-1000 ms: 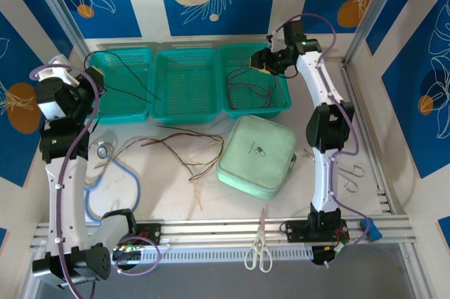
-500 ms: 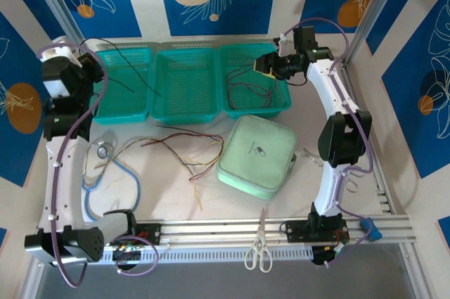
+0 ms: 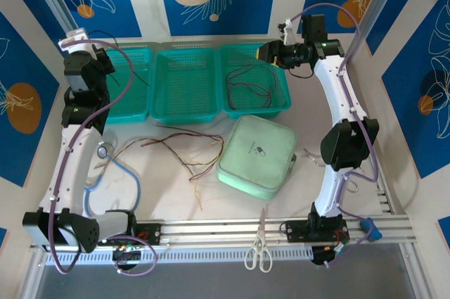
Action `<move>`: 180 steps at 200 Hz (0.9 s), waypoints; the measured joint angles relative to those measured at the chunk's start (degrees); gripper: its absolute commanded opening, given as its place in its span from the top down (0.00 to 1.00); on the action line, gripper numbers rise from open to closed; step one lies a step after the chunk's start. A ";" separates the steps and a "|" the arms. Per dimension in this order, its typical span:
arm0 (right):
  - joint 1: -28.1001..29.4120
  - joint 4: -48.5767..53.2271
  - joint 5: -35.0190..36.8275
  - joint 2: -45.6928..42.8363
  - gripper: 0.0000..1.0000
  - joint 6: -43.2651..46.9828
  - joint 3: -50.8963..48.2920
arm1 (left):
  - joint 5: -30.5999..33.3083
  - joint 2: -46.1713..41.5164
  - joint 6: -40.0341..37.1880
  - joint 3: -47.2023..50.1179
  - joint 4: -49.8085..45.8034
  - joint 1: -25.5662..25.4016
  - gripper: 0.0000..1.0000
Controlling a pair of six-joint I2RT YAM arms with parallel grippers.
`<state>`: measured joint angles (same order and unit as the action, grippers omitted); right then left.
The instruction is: Untangle the cables
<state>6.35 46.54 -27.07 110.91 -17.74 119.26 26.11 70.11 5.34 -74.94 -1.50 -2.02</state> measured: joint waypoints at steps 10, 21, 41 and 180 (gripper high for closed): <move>-0.07 0.15 -0.39 0.00 0.47 0.09 0.83 | 0.79 0.33 -0.76 1.86 1.99 0.00 1.00; -0.13 0.44 -0.74 0.00 0.47 0.33 1.18 | 1.73 0.55 -1.51 5.01 4.17 0.00 1.00; -0.37 1.86 -1.18 0.00 0.47 1.09 1.18 | 4.07 1.70 -4.09 10.91 6.93 0.00 1.00; -0.83 4.31 -1.46 -0.02 0.47 1.68 2.80 | 8.02 5.73 -7.52 -2.10 7.63 0.02 1.00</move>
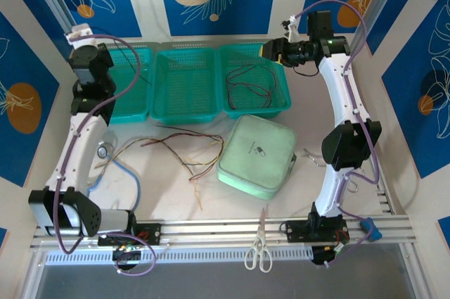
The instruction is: Untangle the cables
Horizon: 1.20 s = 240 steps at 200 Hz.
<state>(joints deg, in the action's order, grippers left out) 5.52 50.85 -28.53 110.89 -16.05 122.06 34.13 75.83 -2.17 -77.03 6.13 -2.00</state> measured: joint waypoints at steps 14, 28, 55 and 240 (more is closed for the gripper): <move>0.22 0.04 0.00 0.00 0.47 0.00 0.31 | 0.02 -0.70 -1.25 -1.81 -0.15 0.00 1.00; 0.52 0.07 0.00 0.00 0.47 0.00 0.90 | 0.17 -1.27 -2.99 -3.15 -0.17 0.00 1.00; 1.27 0.07 0.00 0.00 0.47 -0.02 2.05 | 1.14 -1.44 -7.61 -6.03 -0.13 0.00 1.00; 2.78 1.11 0.02 0.00 0.47 -0.24 2.32 | 7.54 9.03 -30.99 0.76 8.46 -0.39 1.00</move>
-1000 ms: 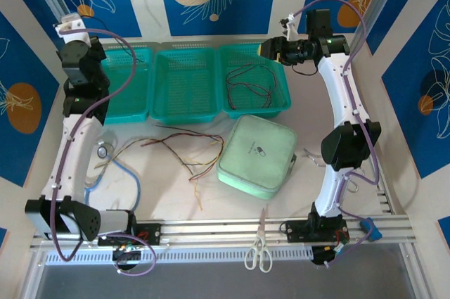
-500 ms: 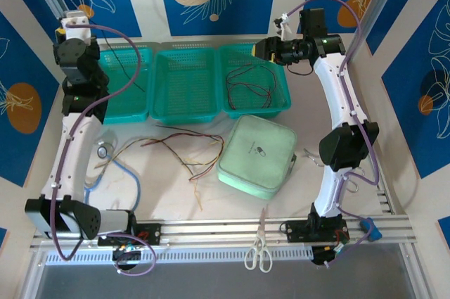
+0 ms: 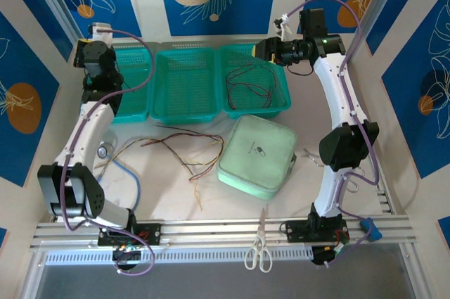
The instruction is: Untangle the cables
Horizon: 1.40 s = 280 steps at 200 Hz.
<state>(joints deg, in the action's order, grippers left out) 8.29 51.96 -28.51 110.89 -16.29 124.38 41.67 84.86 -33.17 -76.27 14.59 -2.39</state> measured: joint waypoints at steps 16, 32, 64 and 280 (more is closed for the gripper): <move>0.02 0.00 -0.02 0.00 0.47 0.00 0.00 | 0.00 0.57 0.33 1.60 0.02 -0.52 1.00; 0.24 0.00 -0.02 0.00 0.47 0.00 0.00 | 0.00 1.25 1.40 3.21 0.04 -1.14 1.00; 0.28 0.02 -0.02 0.00 0.47 0.02 -0.02 | -0.02 4.59 4.33 6.51 1.22 -1.57 1.00; -0.72 -0.83 0.00 -3.76 0.47 0.24 -9.53 | -24.00 31.65 29.22 -12.00 -26.29 5.29 1.00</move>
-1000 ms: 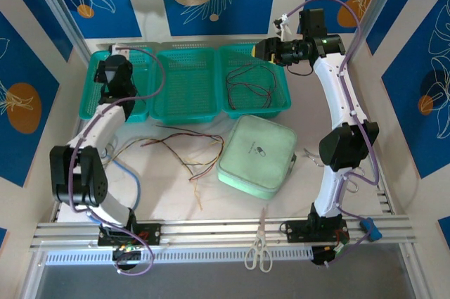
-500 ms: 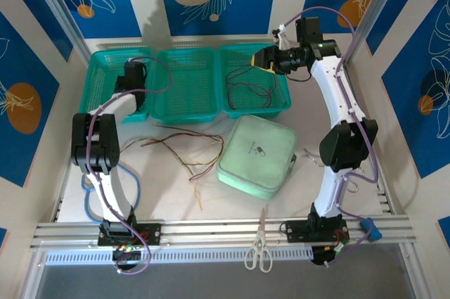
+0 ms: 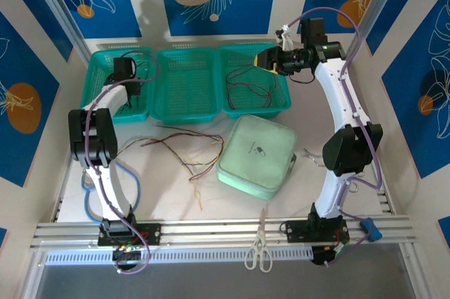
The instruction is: Untangle the cables
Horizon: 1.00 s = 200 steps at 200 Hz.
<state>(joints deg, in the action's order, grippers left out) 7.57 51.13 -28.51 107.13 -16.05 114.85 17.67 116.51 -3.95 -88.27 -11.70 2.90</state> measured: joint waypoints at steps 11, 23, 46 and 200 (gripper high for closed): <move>0.00 -0.07 -0.02 0.00 0.47 0.02 -0.20 | -1.51 0.74 0.72 -1.53 -1.62 0.52 0.93; 0.00 -0.09 0.00 -0.09 0.47 0.02 -0.22 | -3.17 1.29 1.29 -2.49 -2.91 1.01 0.80; 0.02 -0.13 0.00 -0.46 0.47 0.02 -0.22 | -7.32 1.38 2.93 -3.15 -5.92 2.16 0.52; 2.03 -4.44 1.46 -10.60 0.46 -1.73 -12.11 | -14.73 -21.70 8.96 2.86 -12.13 2.43 0.06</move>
<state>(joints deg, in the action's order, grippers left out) 9.61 46.70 -27.05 96.53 -17.78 102.74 2.94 94.80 5.02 -85.41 -23.83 5.32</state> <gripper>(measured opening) 0.539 0.951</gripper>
